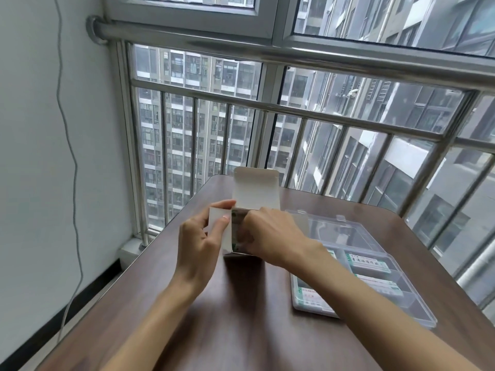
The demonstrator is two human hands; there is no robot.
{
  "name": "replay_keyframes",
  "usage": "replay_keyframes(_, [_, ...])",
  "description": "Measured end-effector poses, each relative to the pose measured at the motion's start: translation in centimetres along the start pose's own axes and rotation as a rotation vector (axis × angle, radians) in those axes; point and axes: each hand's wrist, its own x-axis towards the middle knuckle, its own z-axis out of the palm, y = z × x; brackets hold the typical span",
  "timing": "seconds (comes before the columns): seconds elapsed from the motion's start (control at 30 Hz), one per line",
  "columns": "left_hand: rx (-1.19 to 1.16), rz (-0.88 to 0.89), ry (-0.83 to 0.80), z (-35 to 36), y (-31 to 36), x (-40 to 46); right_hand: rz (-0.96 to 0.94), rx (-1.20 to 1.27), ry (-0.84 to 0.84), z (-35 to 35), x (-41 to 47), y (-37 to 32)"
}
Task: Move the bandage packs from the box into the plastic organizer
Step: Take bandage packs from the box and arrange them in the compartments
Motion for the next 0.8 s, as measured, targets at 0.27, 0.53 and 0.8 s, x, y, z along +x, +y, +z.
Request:
replay_keyframes(0.27, [-0.176,-0.186,-0.02,0.0,0.5,0.6,-0.073,0.077,0.012,-0.8,-0.8,0.6])
replay_keyframes(0.53, [-0.43,-0.416,-0.023,-0.4,0.8,1.0,0.078,0.945,0.385,-0.4,-1.9,0.9])
replay_keyframes(0.8, [-0.308,-0.327,-0.053,-0.3,0.4,1.4,0.409,1.964,0.106,-1.2,-2.6,0.4])
